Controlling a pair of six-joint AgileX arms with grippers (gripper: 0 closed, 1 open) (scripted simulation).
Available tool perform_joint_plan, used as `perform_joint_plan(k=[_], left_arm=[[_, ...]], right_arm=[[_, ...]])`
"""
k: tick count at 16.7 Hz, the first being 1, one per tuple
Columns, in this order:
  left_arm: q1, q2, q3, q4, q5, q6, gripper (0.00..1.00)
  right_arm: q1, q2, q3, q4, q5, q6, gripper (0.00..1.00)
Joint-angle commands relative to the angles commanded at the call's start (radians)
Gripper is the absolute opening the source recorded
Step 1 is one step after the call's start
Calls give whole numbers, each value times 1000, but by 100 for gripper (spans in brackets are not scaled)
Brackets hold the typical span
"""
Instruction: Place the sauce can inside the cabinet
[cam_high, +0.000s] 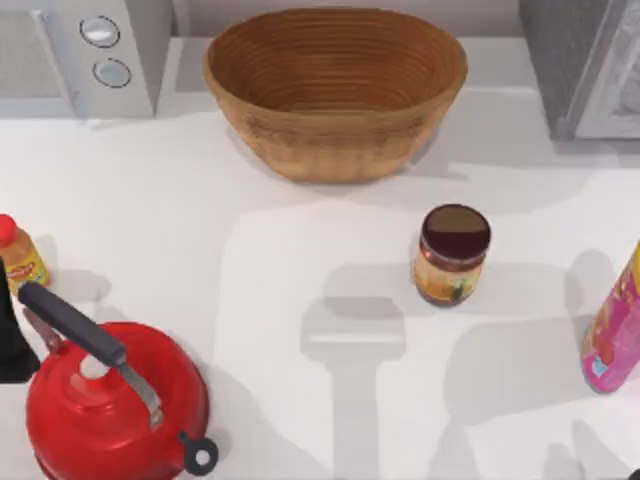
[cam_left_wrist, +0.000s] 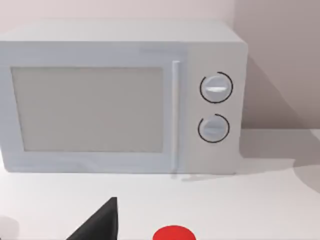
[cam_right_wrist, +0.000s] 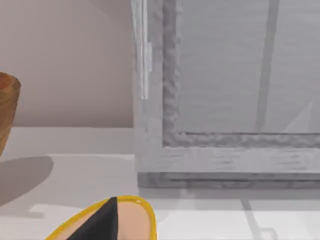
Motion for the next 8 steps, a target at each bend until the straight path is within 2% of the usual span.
perform_joint_plan(k=[4, 8], left_arm=[[0, 0, 0, 0, 0, 0, 100], [0, 0, 0, 0, 0, 0, 100]], right_arm=[[0, 29, 25, 4, -17, -16, 100], [16, 210, 189, 10, -131, -107, 100]])
